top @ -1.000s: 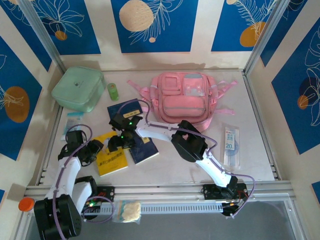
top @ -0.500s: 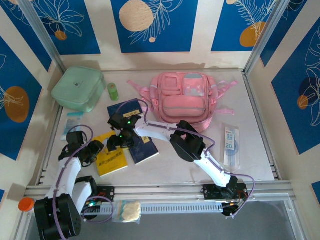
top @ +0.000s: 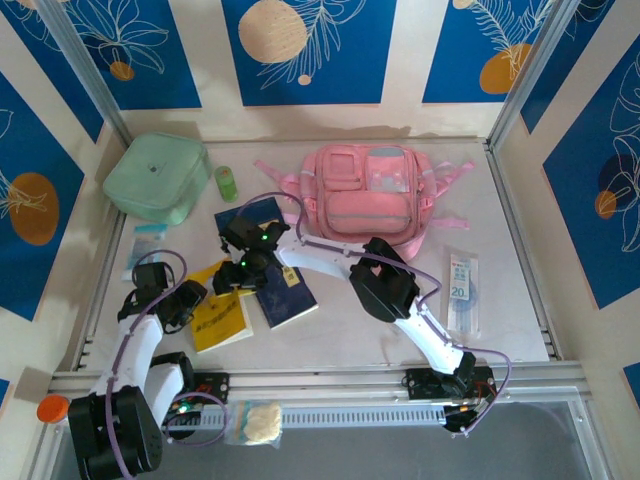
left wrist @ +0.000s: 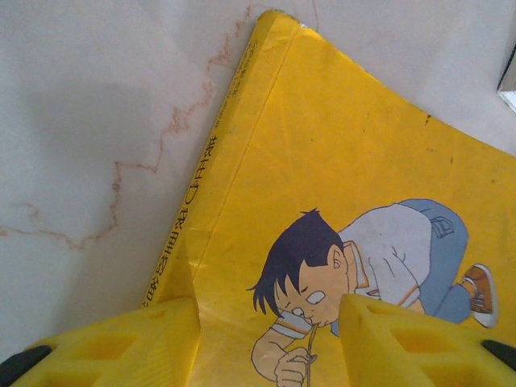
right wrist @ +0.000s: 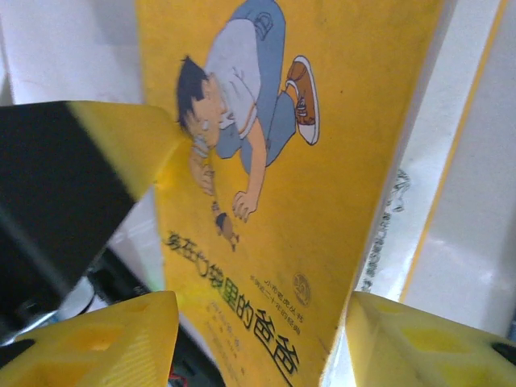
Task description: Pack books, pencil case, and school supplies into a backpack
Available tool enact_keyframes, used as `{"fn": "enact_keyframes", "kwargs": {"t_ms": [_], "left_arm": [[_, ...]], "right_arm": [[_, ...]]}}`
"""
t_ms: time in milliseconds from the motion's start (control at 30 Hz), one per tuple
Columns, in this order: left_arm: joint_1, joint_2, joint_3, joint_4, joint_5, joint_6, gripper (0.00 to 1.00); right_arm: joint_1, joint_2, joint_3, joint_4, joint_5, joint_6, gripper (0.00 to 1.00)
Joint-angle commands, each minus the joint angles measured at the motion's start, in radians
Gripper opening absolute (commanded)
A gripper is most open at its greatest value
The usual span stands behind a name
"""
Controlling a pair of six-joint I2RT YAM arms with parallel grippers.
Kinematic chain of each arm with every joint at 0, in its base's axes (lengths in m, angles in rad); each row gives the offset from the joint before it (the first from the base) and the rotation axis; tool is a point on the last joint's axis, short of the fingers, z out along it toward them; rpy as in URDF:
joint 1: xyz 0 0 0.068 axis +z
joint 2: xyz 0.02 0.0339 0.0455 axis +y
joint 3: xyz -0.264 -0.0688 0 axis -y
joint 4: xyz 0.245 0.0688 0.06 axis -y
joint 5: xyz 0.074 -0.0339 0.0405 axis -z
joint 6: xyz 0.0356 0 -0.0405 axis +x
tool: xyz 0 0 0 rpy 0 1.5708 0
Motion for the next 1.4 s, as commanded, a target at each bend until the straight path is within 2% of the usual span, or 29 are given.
{"fn": "enact_keyframes", "kwargs": {"t_ms": [0, 300, 533, 800, 1067, 1267, 1367], "left_arm": [[-0.004, 0.020, -0.026, -0.011, -0.023, 0.012, 0.51], [-0.004, 0.020, -0.026, -0.010, -0.018, 0.011, 0.51], [-0.004, 0.014, -0.020, -0.017, -0.019, 0.010, 0.52], [-0.003, -0.010, 0.032, -0.052, -0.044, -0.003, 0.61], [0.005, -0.045, 0.285, -0.223, -0.102, 0.038, 0.72], [0.009, -0.048, 0.502, -0.315, -0.059, 0.094, 0.77], [0.009, -0.041, 0.592, -0.341, 0.018, 0.135, 0.79]], "right_arm": [[0.001, -0.042, -0.012, 0.054, -0.070, 0.024, 0.54], [-0.011, -0.031, -0.049, 0.064, -0.072, 0.062, 0.38], [-0.012, -0.051, -0.054, 0.074, -0.059, 0.050, 0.15], [-0.008, -0.125, -0.079, 0.128, -0.067, 0.052, 0.01], [-0.016, -0.301, -0.167, 0.198, -0.017, 0.038, 0.00], [-0.062, -0.440, -0.236, 0.222, -0.029, 0.012, 0.00], [-0.102, -0.526, -0.292, 0.253, -0.063, 0.013, 0.00]]}}
